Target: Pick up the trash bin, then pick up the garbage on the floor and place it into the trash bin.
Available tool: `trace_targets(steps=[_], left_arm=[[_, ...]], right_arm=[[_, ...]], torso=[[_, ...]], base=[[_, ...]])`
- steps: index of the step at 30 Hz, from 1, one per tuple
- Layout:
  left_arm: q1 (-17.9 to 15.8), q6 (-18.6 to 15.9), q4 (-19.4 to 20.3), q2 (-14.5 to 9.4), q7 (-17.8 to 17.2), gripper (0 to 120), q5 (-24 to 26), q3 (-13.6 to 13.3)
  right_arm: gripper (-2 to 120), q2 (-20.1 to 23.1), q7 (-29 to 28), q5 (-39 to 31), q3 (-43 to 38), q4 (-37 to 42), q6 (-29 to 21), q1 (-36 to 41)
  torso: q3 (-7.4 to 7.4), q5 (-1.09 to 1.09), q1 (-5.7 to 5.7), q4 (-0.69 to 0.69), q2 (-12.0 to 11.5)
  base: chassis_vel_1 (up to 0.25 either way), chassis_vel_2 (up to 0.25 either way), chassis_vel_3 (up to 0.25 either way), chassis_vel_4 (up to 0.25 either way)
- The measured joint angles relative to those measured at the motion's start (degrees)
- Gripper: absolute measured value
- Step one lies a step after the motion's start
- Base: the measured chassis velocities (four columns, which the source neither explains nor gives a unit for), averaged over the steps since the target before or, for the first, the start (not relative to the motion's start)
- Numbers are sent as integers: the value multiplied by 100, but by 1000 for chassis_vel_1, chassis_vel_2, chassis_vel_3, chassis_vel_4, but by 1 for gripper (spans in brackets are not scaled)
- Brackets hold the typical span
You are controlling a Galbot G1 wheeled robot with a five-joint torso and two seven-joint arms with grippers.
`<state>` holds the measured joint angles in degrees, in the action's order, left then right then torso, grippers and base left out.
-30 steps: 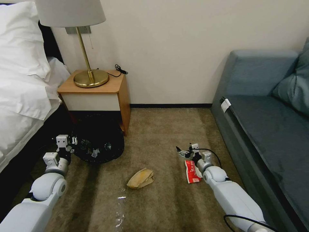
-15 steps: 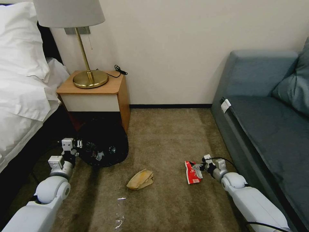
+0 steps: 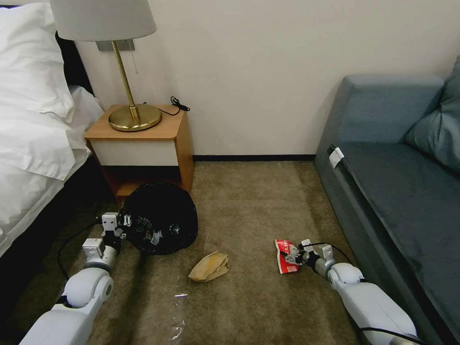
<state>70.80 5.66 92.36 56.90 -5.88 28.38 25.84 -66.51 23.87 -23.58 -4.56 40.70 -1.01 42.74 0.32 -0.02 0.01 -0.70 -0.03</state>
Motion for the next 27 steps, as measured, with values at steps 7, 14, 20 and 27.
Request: trace_targets(steps=[7,14,20,27], left_arm=[[33,35,7,21,21,4,3,2],[57,96,-29,58,80,4,-2,20],[55,148,-78,77,121,4,0,33],[50,178,-91,74,131,4,10,34]], right_arm=[[100,-318,54,213,-16,-634,282,-308],[100,-477,-33,347,-48,-978,304,-432],[100,-524,-81,476,-102,-1120,307,-458],[100,-558,-150,694,-229,-1291,310,-534]], torso=[[0,2,1,2,0],[0,1,0,1,0],[0,1,0,0,0],[-1,3,0,2,0]], base=[[0,0,0,0],[0,0,0,0],[0,0,0,0],[0,0,0,0]])
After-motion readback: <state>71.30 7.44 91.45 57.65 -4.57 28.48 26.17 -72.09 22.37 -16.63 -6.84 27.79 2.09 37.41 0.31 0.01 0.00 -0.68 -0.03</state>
